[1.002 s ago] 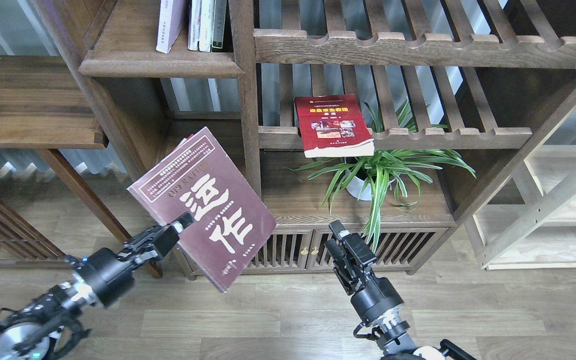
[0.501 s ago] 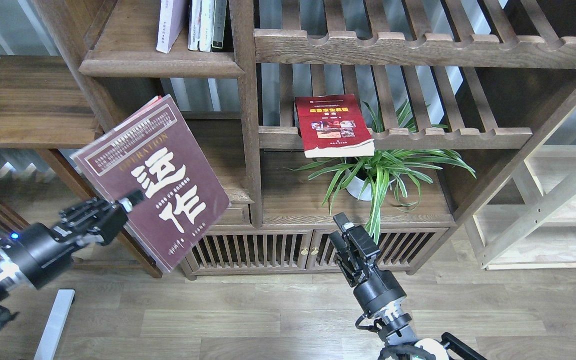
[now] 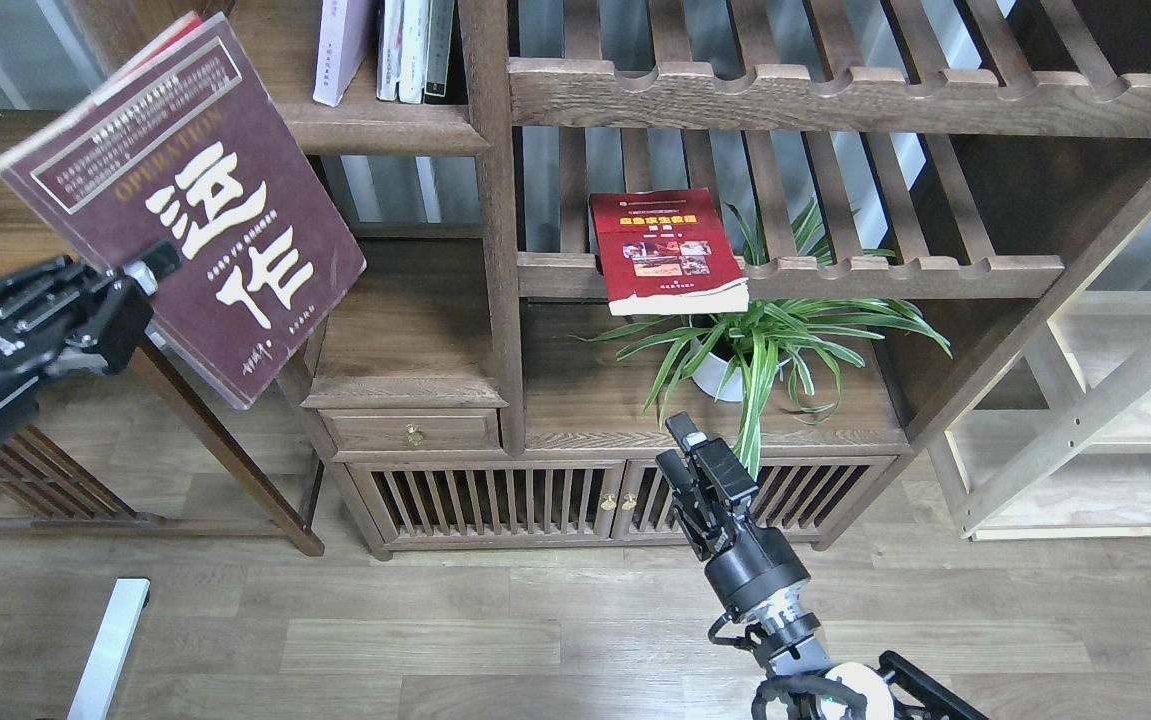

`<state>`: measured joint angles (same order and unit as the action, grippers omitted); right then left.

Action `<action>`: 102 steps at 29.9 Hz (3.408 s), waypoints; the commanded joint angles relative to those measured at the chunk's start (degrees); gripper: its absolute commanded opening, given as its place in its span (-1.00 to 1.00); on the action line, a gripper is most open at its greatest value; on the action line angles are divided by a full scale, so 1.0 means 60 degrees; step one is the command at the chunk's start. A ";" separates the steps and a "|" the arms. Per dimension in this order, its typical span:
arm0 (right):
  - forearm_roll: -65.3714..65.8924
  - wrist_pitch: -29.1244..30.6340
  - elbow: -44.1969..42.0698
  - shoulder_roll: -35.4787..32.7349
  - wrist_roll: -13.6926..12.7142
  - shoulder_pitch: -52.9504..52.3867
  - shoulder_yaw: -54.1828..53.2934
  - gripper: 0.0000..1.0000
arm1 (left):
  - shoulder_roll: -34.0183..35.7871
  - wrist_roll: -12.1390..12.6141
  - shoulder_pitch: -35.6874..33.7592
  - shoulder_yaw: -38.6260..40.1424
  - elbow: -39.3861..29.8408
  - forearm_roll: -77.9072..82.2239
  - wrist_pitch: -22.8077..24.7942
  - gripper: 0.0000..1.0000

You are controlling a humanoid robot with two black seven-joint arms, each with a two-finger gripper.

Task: Organize books on shelf
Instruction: 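Raise the dark red book with the left gripper toward the upper shelf, then push the dark red book onto the upper shelf with the left gripper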

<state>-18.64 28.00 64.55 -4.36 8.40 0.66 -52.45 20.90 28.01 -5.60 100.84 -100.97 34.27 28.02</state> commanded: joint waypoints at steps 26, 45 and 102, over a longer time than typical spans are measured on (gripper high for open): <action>-0.0161 -0.0001 -0.0080 0.0038 0.0020 -0.0226 -0.0120 0.48 | -0.1169 -0.0001 -0.1425 0.1533 0.0144 0.1158 -0.0003 -1.00; -0.0175 -0.0001 -0.0080 0.0023 0.0020 -0.0300 -0.0121 0.48 | -0.0554 -0.0001 -0.2582 0.0714 0.0964 0.1202 -0.0003 -1.00; -0.0175 -0.0001 0.0008 -0.0065 0.0005 -0.0358 -0.0443 0.48 | 0.0062 -0.0001 -0.4032 -0.0209 0.2063 0.1041 -0.1563 -1.00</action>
<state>-19.77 28.00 64.58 -4.65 8.44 -1.49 -55.10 21.26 28.00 -29.15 100.74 -88.60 40.52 21.38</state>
